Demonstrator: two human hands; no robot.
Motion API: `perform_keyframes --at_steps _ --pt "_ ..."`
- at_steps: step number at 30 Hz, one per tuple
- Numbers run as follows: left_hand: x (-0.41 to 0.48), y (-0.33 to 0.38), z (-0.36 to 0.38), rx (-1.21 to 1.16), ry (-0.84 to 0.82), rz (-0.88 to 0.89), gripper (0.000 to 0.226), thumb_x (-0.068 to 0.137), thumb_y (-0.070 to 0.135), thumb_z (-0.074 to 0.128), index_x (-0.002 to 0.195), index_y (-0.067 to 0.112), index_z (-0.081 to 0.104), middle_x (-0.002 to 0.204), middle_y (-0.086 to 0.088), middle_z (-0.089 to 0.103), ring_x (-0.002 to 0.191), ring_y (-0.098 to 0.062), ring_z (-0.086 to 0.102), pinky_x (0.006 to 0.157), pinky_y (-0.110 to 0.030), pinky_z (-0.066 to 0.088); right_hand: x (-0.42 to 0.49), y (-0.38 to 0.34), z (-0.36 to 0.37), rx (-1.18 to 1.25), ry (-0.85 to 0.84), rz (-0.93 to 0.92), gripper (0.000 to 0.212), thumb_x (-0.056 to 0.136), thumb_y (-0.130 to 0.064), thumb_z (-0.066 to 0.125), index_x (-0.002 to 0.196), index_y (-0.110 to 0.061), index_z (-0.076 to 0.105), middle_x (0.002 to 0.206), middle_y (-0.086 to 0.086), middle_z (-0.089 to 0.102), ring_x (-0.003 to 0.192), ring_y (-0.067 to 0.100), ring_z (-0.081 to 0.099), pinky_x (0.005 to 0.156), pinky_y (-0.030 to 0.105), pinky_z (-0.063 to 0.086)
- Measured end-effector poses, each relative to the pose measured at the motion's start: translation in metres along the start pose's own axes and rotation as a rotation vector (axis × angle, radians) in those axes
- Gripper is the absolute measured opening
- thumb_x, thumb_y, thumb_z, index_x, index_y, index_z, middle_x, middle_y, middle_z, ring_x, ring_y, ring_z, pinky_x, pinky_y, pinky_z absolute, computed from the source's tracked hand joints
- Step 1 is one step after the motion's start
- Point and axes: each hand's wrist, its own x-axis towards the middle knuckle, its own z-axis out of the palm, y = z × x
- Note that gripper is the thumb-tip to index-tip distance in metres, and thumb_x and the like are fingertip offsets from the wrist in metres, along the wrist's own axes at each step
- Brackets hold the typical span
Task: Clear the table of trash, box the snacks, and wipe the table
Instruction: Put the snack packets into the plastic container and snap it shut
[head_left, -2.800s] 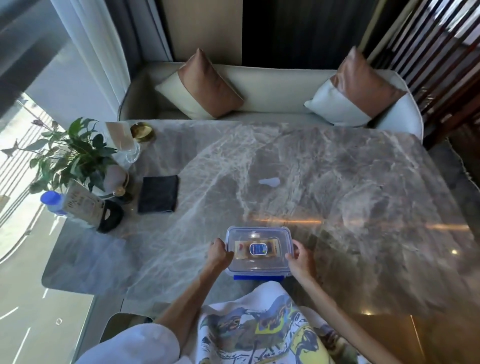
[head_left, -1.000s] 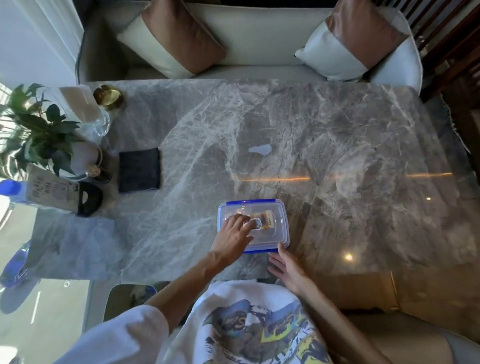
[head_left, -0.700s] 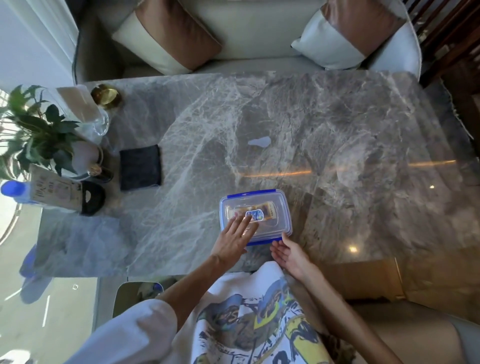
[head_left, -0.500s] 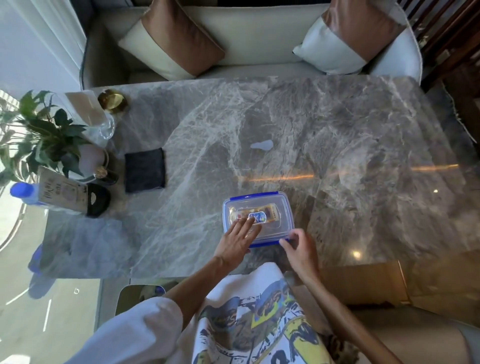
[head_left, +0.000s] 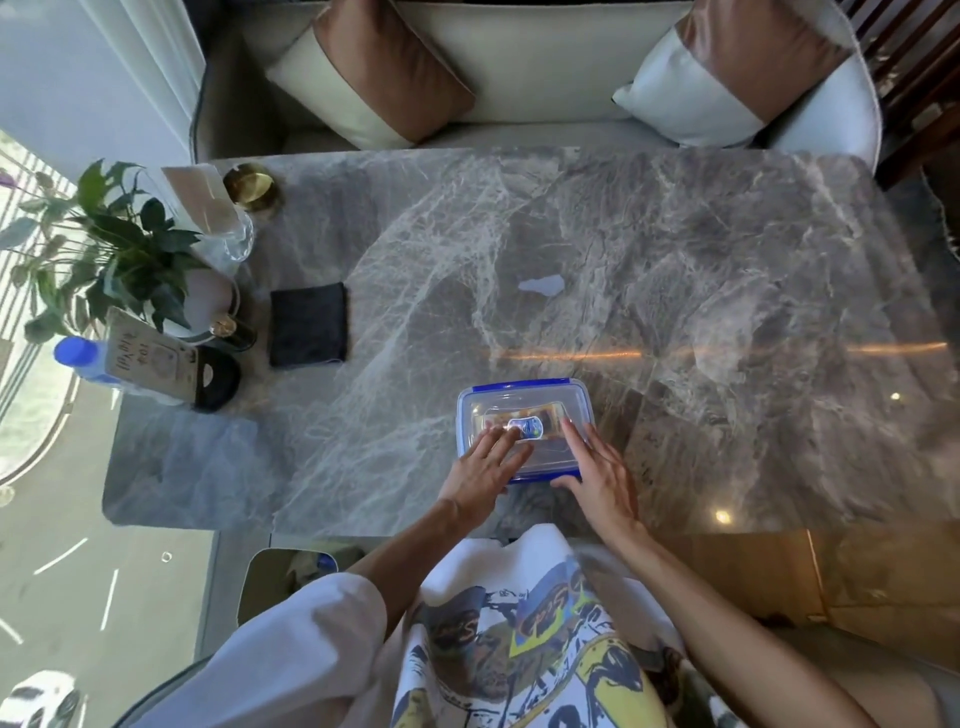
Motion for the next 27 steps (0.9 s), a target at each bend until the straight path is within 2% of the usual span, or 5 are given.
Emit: perform_keyframes --at_steps 8,13,17,22,27 --pt "0.000 0.007 -0.002 0.021 0.013 -0.037 0.082 0.095 0.012 0.053 0.155 0.025 -0.001 0.165 -0.007 -0.003 0.152 -0.030 0.000 0.123 -0.040 0.011 0.010 -0.006 -0.012 -0.187 -0.067 -0.084 0.098 0.049 -0.037 0.093 0.136 -0.012 0.056 0.127 0.020 0.065 0.121 0.030 0.062 0.094 0.033 0.054" --pt "-0.004 0.001 -0.016 -0.039 -0.028 0.009 0.093 0.087 -0.007 0.055 0.155 0.026 0.001 0.165 -0.003 -0.003 0.153 -0.028 -0.003 0.123 -0.040 0.020 0.010 0.007 -0.006 -0.343 -0.289 -0.190 0.086 0.091 -0.052 0.054 0.156 -0.023 0.005 0.164 0.004 0.017 0.150 0.029 0.021 0.114 0.037 0.031" --pt "-0.003 -0.001 -0.021 -0.099 -0.009 -0.014 0.088 0.088 -0.007 0.051 0.155 0.032 0.008 0.165 0.005 -0.001 0.153 -0.021 0.000 0.104 -0.032 0.045 0.010 0.003 -0.018 -0.504 -0.219 -0.292 0.090 0.067 -0.068 0.071 0.143 -0.027 0.047 0.142 -0.002 0.057 0.125 0.020 0.060 0.086 0.025 0.054" --pt "0.002 0.016 -0.035 -0.194 0.286 -0.015 0.053 0.086 0.008 0.063 0.138 0.011 0.053 0.148 -0.010 0.048 0.141 -0.028 0.040 0.117 -0.044 0.035 0.019 0.015 -0.025 0.095 -0.241 -0.164 0.067 0.096 -0.033 0.056 0.154 -0.018 0.025 0.158 0.005 0.035 0.140 0.026 0.042 0.110 0.034 0.040" --pt "0.002 0.015 -0.032 -0.739 0.501 -0.794 0.058 0.094 0.015 0.057 0.145 -0.002 0.037 0.149 -0.020 0.042 0.140 -0.035 0.036 0.119 -0.044 0.027 0.027 0.035 -0.039 0.524 -0.275 0.316 0.064 0.098 -0.041 0.050 0.154 -0.021 0.024 0.160 0.003 0.029 0.146 0.023 0.032 0.117 0.040 0.031"
